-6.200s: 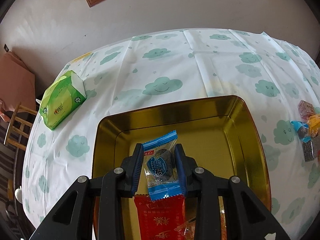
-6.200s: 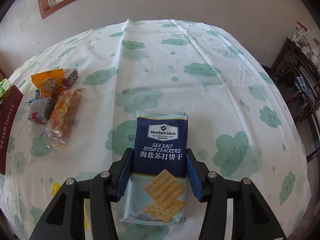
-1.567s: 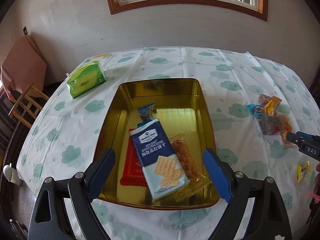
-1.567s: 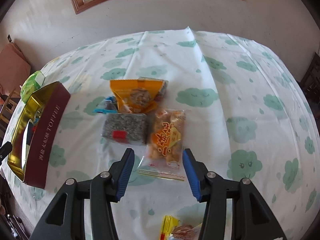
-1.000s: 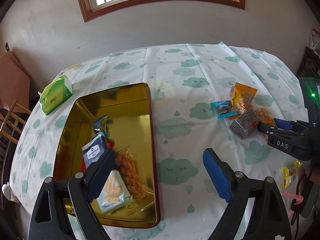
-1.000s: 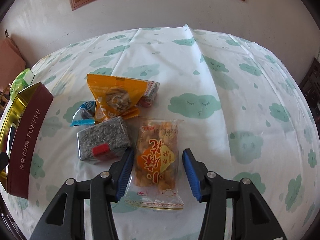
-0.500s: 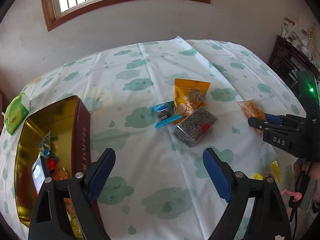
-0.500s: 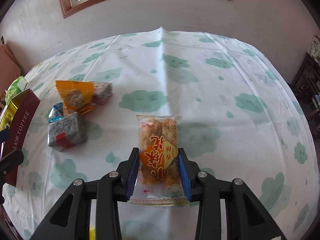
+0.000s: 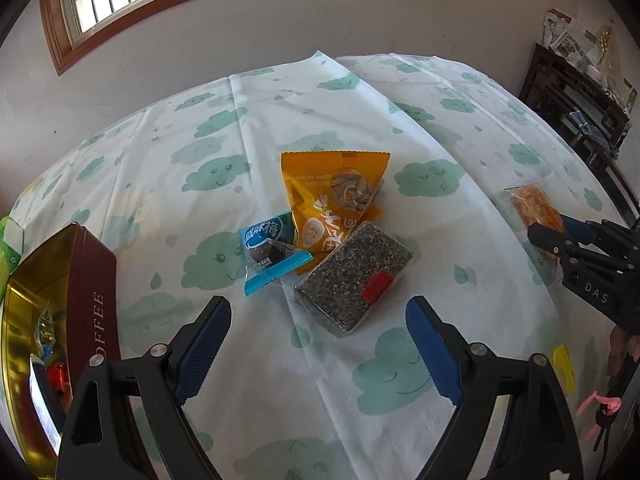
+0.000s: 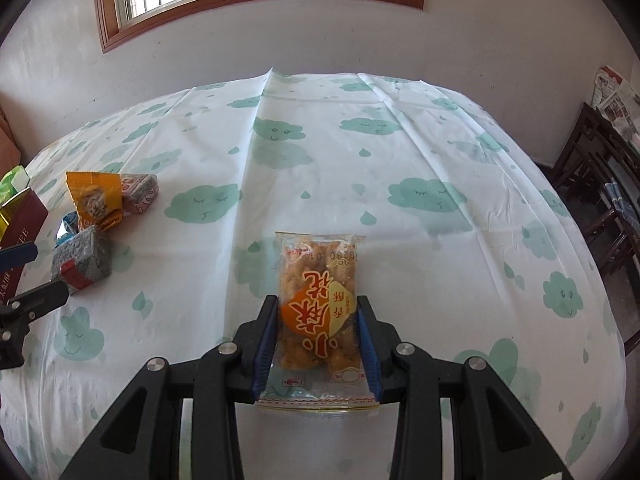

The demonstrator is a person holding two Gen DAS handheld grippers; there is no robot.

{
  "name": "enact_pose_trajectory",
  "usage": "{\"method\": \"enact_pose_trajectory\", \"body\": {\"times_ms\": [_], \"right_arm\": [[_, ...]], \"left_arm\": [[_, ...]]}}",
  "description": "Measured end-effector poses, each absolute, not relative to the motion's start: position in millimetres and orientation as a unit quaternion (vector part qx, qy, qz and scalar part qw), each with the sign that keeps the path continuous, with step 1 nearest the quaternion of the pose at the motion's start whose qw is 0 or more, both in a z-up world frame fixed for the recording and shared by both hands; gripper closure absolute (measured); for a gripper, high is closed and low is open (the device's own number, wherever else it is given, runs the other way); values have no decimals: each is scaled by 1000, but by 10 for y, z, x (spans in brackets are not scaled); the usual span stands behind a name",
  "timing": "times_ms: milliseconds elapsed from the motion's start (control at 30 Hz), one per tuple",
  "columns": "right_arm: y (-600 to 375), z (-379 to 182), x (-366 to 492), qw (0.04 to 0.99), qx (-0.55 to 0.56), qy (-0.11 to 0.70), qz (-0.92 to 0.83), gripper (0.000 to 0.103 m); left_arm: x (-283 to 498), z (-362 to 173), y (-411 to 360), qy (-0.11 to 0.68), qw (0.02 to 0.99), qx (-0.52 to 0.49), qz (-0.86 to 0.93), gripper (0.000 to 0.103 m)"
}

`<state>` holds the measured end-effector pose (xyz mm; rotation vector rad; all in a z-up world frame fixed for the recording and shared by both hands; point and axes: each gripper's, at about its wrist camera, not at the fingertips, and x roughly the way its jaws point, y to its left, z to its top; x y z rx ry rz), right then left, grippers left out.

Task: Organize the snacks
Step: 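Grasp the clear dough-twist bag with the right tool while the left tool grasps the grey rice-cake block, then carry the grey rice-cake block into the tin and open the left tool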

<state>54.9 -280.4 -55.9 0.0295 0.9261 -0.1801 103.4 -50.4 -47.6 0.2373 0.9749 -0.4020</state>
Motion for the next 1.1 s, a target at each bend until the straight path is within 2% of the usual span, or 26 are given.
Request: {"method": "enact_pose_trajectory", "body": {"times_ms": [300,400,433,500,667,767,1100], "right_arm": [[-2815,-567,509,897,17,434,-84,64],[-2819,-566,508,897,17,434,-84,64],[-2820,-566,509,897,18,434,-84,64],[-2815,-565,509,897,17,434,-84,64],[-2814,-564,509,897,17,434,-84,64],[-2814,-563,509,897,17,434,-84,64],[-2812,-564,511,897,17,434,-84,64]], "left_arm": [[1231,-558,-669,471,853,118,-191,19],[1243,-579,-711,474,850,114,-197,29],[1233,-588,-721,475,849,113,-202,37],[1196,-606,-728,478,846,109,-208,46],[1131,-593,-714,477,847,107,-209,59],[1085,-583,-686,478,846,104,-211,62],[923,-559,-529,486,845,89,-204,62]]}}
